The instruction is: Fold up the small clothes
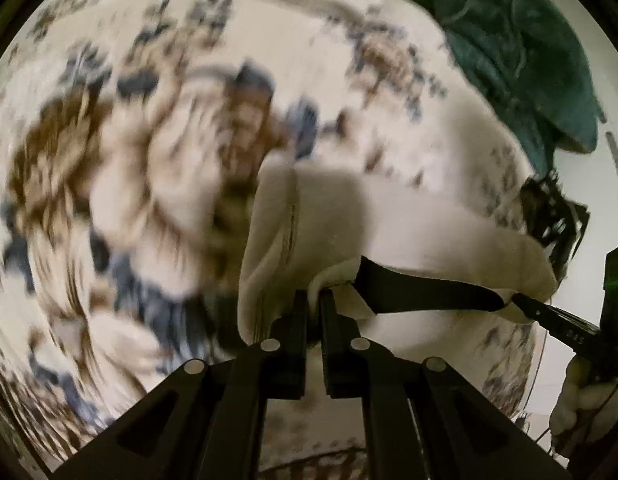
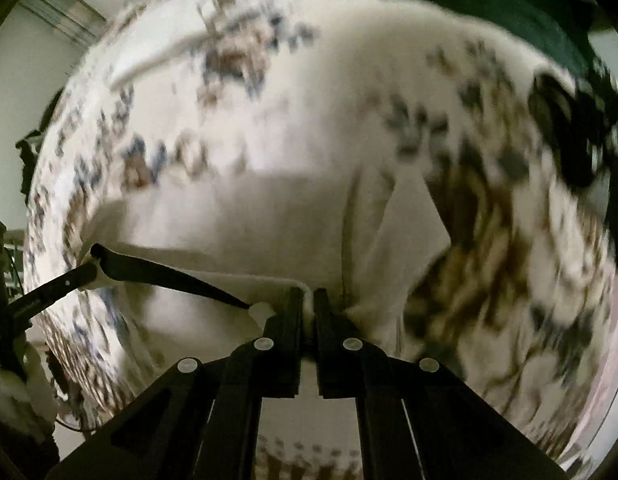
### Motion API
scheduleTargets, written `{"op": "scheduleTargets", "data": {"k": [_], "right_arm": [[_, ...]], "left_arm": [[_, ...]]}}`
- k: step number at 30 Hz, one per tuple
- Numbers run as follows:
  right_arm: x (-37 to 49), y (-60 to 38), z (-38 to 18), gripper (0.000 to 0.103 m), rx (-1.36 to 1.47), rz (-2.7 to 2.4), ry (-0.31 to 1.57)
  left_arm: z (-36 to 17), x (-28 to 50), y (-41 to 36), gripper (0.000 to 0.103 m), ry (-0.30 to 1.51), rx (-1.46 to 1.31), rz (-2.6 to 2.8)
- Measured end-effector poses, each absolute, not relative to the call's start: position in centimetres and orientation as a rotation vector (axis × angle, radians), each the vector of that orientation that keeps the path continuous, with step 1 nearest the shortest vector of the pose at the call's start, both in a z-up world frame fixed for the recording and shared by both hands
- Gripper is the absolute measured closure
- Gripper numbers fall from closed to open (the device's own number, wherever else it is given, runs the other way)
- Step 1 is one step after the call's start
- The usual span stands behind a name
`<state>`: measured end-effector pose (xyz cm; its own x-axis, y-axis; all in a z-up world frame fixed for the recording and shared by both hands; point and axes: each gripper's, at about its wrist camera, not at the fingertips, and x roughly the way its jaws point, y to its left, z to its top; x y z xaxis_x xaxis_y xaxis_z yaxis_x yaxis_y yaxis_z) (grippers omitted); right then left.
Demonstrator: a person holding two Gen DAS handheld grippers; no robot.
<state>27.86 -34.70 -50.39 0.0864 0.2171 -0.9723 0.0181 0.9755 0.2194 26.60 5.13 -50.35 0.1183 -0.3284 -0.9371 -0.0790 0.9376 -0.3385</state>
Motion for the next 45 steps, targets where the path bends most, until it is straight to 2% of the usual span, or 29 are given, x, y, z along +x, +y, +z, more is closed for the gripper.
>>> {"op": "scheduleTargets", "data": {"k": [4, 6, 7, 8, 9, 10, 15, 21, 24, 27, 28, 29, 31, 34, 37, 40, 41, 45], "right_arm": [[25.1, -34.5, -54.2, 0.097, 0.155, 0.172, 1.561], [24.7, -35.3, -55.3, 0.090, 0.206, 0.176, 1.606], [24.5, -35.9, -55.6, 0.082, 0.250, 0.182, 1.634], [24.3, -36.4, -55.6, 0.067, 0.278, 0.177, 1.641], [23.9, -37.4, -55.1, 0.060, 0.307, 0.160, 1.639], [23.7, -38.2, -54.5, 0.054, 0.330, 0.147, 1.628], [24.3, -42.0, -51.6, 0.053, 0.445, 0.064, 1.535], [28.3, -43.4, -48.7, 0.053, 0.589, 0.079, 1.316], [30.2, -42.1, -50.5, 0.053, 0.728, 0.228, 1.321], [31.5, -41.9, -55.2, 0.054, 0.856, 0.231, 1.391], [31.7, -42.4, -56.8, 0.057, 0.879, 0.190, 1.404], [31.8, -43.2, -58.3, 0.067, 0.910, 0.154, 1.408], [32.0, -43.9, -59.8, 0.075, 0.949, 0.121, 1.399], [32.3, -44.0, -60.3, 0.077, 0.953, 0.119, 1.389], [32.3, -43.1, -59.0, 0.074, 0.905, 0.096, 1.392], [32.5, -41.4, -55.8, 0.051, 0.755, 0.096, 1.345], [32.2, -40.9, -54.8, 0.048, 0.708, 0.099, 1.330], [31.8, -37.1, -53.3, 0.048, 0.557, 0.151, 1.321]], "left_arm": [[-52.8, 24.5, 6.0, 0.094, 1.537, -0.465, -0.201], [-52.3, 23.5, 6.6, 0.080, 1.535, -0.502, -0.205], [-51.9, 23.0, 6.9, 0.064, 1.534, -0.523, -0.209], [-51.4, 22.6, 7.2, 0.049, 1.528, -0.542, -0.211], [-50.6, 22.2, 7.8, 0.047, 1.513, -0.565, -0.204], [-50.3, 22.0, 8.1, 0.047, 1.506, -0.580, -0.197], [-48.1, 24.4, 9.3, 0.047, 1.431, -0.611, -0.158], [-47.8, 30.4, 6.9, 0.047, 1.335, -0.557, -0.219], [-50.4, 33.5, 5.1, 0.047, 1.360, -0.515, -0.234], [-54.0, 35.4, 5.2, 0.047, 1.410, -0.500, -0.207], [-55.3, 35.7, 5.7, 0.047, 1.423, -0.511, -0.184], [-56.3, 35.8, 6.4, 0.047, 1.430, -0.529, -0.161], [-57.7, 35.9, 7.6, 0.045, 1.447, -0.599, -0.143], [-57.6, 35.5, 8.5, 0.045, 1.440, -0.667, -0.144], [-55.4, 34.8, 8.5, 0.047, 1.410, -0.651, -0.131], [-52.3, 33.8, 7.4, 0.047, 1.353, -0.597, -0.141], [-51.7, 33.6, 6.9, 0.047, 1.343, -0.568, -0.142], [-51.4, 33.9, 4.3, 0.047, 1.332, -0.430, -0.140]]}}
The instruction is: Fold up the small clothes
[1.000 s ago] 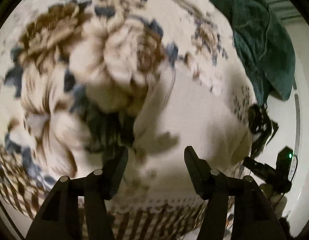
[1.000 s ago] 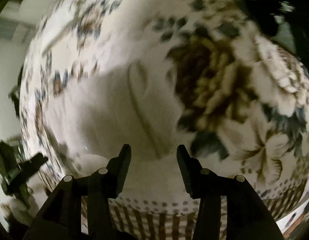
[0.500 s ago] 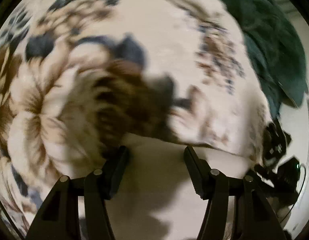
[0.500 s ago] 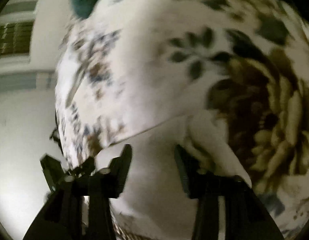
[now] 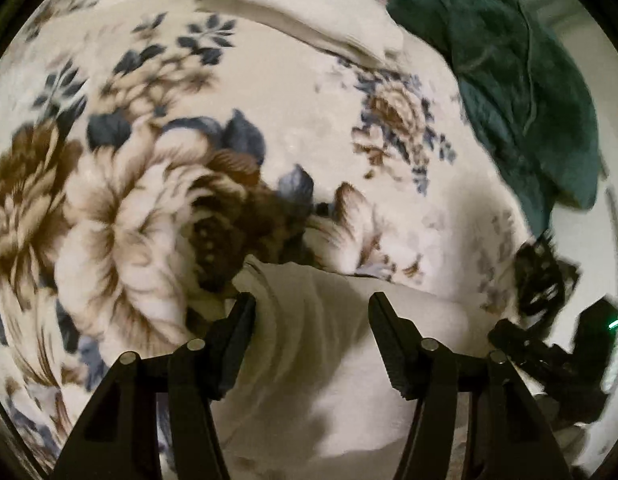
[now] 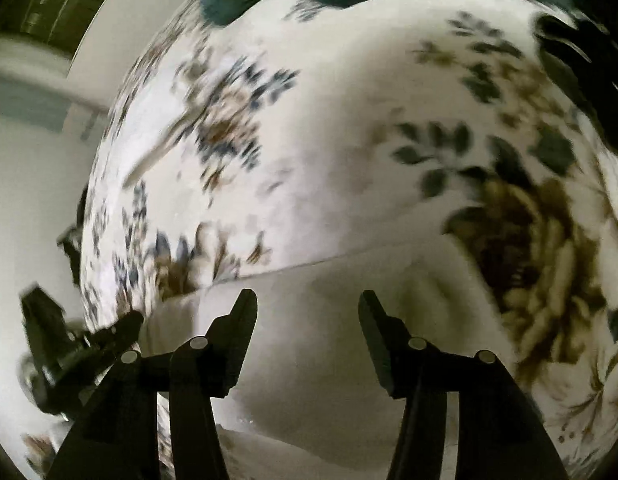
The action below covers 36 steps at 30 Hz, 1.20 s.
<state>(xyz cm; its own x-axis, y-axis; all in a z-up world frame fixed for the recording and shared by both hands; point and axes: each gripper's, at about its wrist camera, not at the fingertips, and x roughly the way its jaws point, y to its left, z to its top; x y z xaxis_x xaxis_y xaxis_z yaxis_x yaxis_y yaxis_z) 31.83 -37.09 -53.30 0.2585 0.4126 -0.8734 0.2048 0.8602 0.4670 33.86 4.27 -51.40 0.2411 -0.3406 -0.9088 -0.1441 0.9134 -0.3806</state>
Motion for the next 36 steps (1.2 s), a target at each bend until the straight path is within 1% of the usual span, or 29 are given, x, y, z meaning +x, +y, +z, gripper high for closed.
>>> {"op": "scheduleTargets", "data": {"k": [3, 4, 5, 6, 7, 9, 10, 11, 15, 17, 20, 22, 23, 24, 27, 30, 31, 32, 33, 34, 36], "right_arm": [[32.9, -33.3, -54.9, 0.048, 0.382, 0.148, 1.357], [33.2, -32.8, -55.6, 0.048, 0.346, 0.125, 1.369], [33.5, -32.6, -56.4, 0.056, 0.321, 0.102, 1.386], [34.0, -32.7, -57.7, 0.061, 0.316, 0.061, 1.409], [34.2, -33.1, -58.4, 0.069, 0.330, 0.028, 1.419], [34.5, -33.7, -58.8, 0.069, 0.363, 0.013, 1.431], [34.6, -33.7, -58.5, 0.069, 0.374, 0.007, 1.430], [34.6, -33.7, -57.9, 0.067, 0.382, 0.008, 1.423], [32.8, -33.7, -54.2, 0.066, 0.358, 0.043, 1.353], [31.0, -34.6, -53.4, 0.065, 0.334, 0.011, 1.363], [27.7, -37.4, -54.5, 0.065, 0.326, -0.068, 1.418], [25.9, -39.6, -57.1, 0.065, 0.357, -0.124, 1.504], [25.2, -40.8, -58.6, 0.065, 0.380, -0.157, 1.559], [24.7, -41.5, -59.0, 0.064, 0.406, -0.177, 1.574], [23.4, -44.5, -58.6, 0.060, 0.576, -0.222, 1.540], [22.8, -46.5, -56.2, 0.060, 0.675, -0.244, 1.433], [22.9, -47.0, -55.4, 0.058, 0.721, -0.230, 1.389], [23.2, -47.4, -54.8, 0.052, 0.747, -0.217, 1.358], [23.9, -47.5, -54.2, 0.049, 0.766, -0.196, 1.328], [25.0, -47.5, -53.9, 0.047, 0.780, -0.156, 1.302], [27.5, -47.3, -54.2, 0.047, 0.793, -0.078, 1.302]], "left_arm": [[-54.5, 35.0, 4.0, 0.047, 1.381, -0.324, -0.054], [-55.9, 35.3, 4.4, 0.045, 1.410, -0.332, -0.038], [-56.9, 35.4, 4.9, 0.045, 1.426, -0.368, -0.039], [-57.3, 35.5, 5.4, 0.044, 1.429, -0.401, -0.043], [-57.1, 35.7, 5.5, 0.044, 1.428, -0.406, -0.050], [-55.9, 35.7, 5.7, 0.044, 1.418, -0.390, -0.052], [-54.9, 35.5, 5.9, 0.045, 1.403, -0.398, -0.047], [-53.7, 35.2, 6.2, 0.046, 1.380, -0.400, -0.043], [-50.2, 32.3, 6.4, 0.046, 1.328, -0.333, -0.017], [-50.5, 30.5, 6.6, 0.046, 1.351, -0.294, -0.007], [-53.9, 28.5, 7.5, 0.046, 1.459, -0.316, 0.047], [-55.6, 27.4, 9.0, 0.046, 1.503, -0.378, 0.093], [-55.6, 27.0, 9.5, 0.046, 1.499, -0.390, 0.111], [-55.2, 26.7, 9.9, 0.046, 1.484, -0.393, 0.119], [-53.2, 25.9, 10.8, 0.046, 1.441, -0.404, 0.126], [-51.8, 26.1, 12.1, 0.046, 1.399, -0.484, 0.115], [-51.6, 26.8, 12.4, 0.046, 1.385, -0.509, 0.098], [-51.7, 27.7, 12.5, 0.046, 1.377, -0.520, 0.085], [-52.0, 29.1, 12.2, 0.046, 1.370, -0.528, 0.061], [-52.4, 30.4, 11.8, 0.046, 1.371, -0.544, 0.026], [-53.8, 32.9, 10.9, 0.046, 1.391, -0.557, -0.014]]}}
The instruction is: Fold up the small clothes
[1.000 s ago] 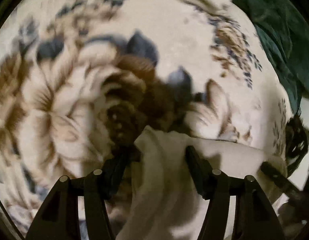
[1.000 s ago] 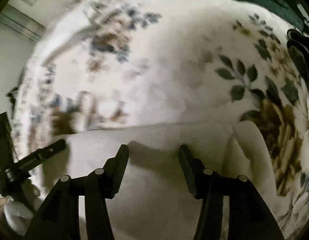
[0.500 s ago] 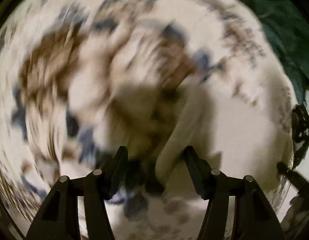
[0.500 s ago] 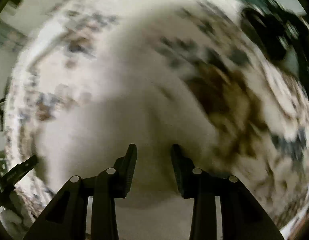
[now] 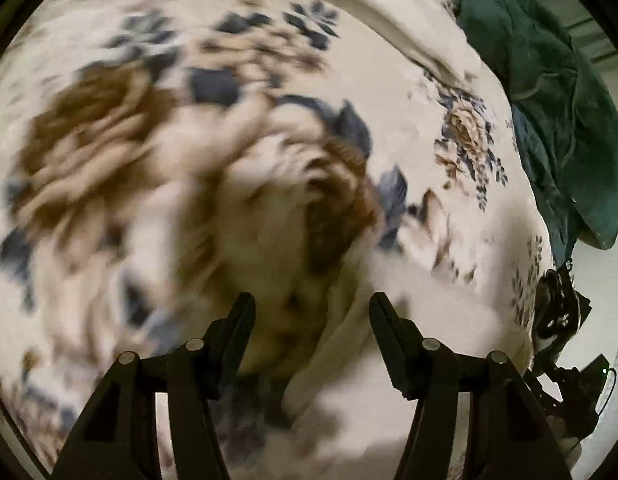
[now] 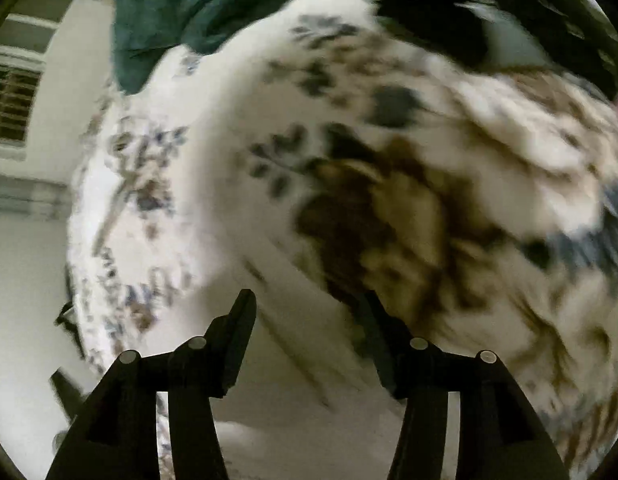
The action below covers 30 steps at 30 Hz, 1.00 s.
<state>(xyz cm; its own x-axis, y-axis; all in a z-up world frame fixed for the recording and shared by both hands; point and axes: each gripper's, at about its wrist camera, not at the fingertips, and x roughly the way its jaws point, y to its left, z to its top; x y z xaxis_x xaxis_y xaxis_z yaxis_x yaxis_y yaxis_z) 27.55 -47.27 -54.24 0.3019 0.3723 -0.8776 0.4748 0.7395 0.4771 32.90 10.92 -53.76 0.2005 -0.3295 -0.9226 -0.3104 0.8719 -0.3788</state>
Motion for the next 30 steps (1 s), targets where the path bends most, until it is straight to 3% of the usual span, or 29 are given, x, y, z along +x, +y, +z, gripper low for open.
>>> {"op": "scheduleTargets", "data": {"k": [2, 3, 4, 5, 16, 18, 19, 20, 22, 24, 25, 26, 27, 29, 30], "right_arm": [[29.7, -46.7, -55.4, 0.050, 0.806, -0.032, 1.337], [30.2, -46.6, -55.9, 0.058, 0.823, -0.020, 1.347], [31.1, -46.5, -56.7, 0.090, 0.843, -0.011, 1.358], [31.9, -46.5, -57.5, 0.093, 0.843, -0.036, 1.384], [29.0, -52.2, -61.6, 0.096, 1.366, -0.258, 1.277], [29.2, -52.2, -60.8, 0.083, 1.372, -0.232, 1.260], [29.5, -52.2, -60.1, 0.064, 1.355, -0.224, 1.252], [29.3, -52.6, -59.5, 0.053, 1.344, -0.218, 1.239], [30.0, -52.4, -59.1, 0.053, 1.318, -0.185, 1.246], [31.2, -51.6, -60.2, 0.053, 1.300, -0.154, 1.326], [31.6, -51.1, -60.7, 0.059, 1.284, -0.159, 1.358], [31.7, -50.8, -60.9, 0.096, 1.268, -0.161, 1.362], [32.3, -50.3, -61.1, 0.094, 1.225, -0.162, 1.366], [32.4, -50.1, -60.9, 0.096, 1.173, -0.206, 1.349], [32.2, -50.3, -60.9, 0.096, 1.176, -0.225, 1.342]], "left_arm": [[-55.1, 35.4, 9.8, 0.050, 1.408, -0.577, -0.067], [-55.4, 36.2, 9.1, 0.059, 1.405, -0.562, -0.085], [-55.8, 37.2, 8.3, 0.091, 1.401, -0.533, -0.114], [-56.1, 38.0, 7.6, 0.098, 1.409, -0.497, -0.117], [-56.2, 37.1, 9.1, 0.097, 1.430, -0.490, -0.093], [-55.6, 37.2, 9.7, 0.095, 1.420, -0.533, -0.100], [-55.5, 37.3, 9.8, 0.088, 1.416, -0.542, -0.098], [-55.5, 37.4, 10.0, 0.078, 1.410, -0.556, -0.104], [-56.1, 37.8, 9.9, 0.071, 1.422, -0.574, -0.116], [-57.1, 38.1, 9.4, 0.071, 1.453, -0.577, -0.128], [-57.3, 38.2, 9.1, 0.071, 1.458, -0.567, -0.128], [-57.3, 38.2, 8.9, 0.074, 1.454, -0.542, -0.128], [-57.2, 38.1, 8.6, 0.074, 1.447, -0.510, -0.127], [-57.2, 38.1, 8.5, 0.092, 1.441, -0.462, -0.113], [-57.2, 38.0, 8.7, 0.094, 1.440, -0.446, -0.106]]}}
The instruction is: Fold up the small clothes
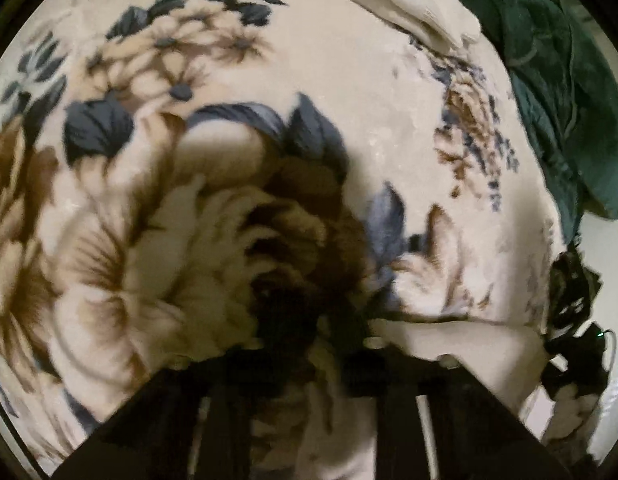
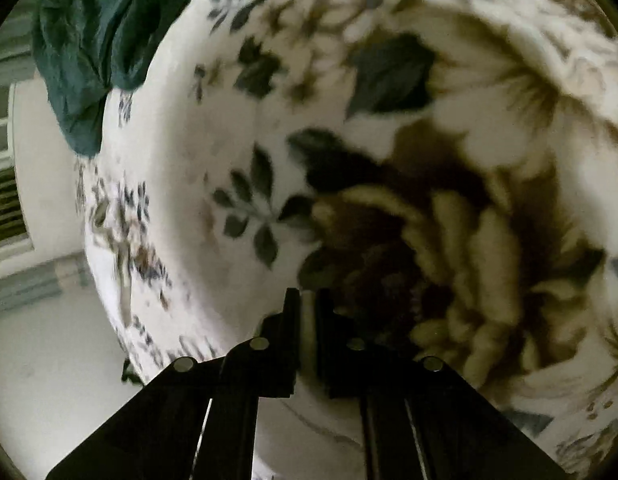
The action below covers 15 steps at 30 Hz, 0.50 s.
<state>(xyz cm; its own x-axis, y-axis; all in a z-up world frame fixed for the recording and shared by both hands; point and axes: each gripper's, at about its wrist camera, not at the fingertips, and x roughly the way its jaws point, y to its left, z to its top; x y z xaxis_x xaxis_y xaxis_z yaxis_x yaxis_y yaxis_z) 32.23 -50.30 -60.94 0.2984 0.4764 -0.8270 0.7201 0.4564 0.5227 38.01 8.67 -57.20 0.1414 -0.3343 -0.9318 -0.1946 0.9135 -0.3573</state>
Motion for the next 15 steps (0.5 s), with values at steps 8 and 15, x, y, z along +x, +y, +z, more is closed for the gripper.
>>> {"op": "scheduleTargets", "data": {"k": [8, 15], "right_arm": [[31.0, -50.6, -60.5, 0.065, 1.205, -0.127, 1.352], [29.6, -50.7, -61.5, 0.027, 1.149, 0.138, 1.397]], "left_arm": [[-56.0, 36.3, 12.5, 0.067, 1.397, -0.701, -0.190], [-58.8, 32.8, 11.9, 0.032, 1.443, -0.904, -0.301]]}}
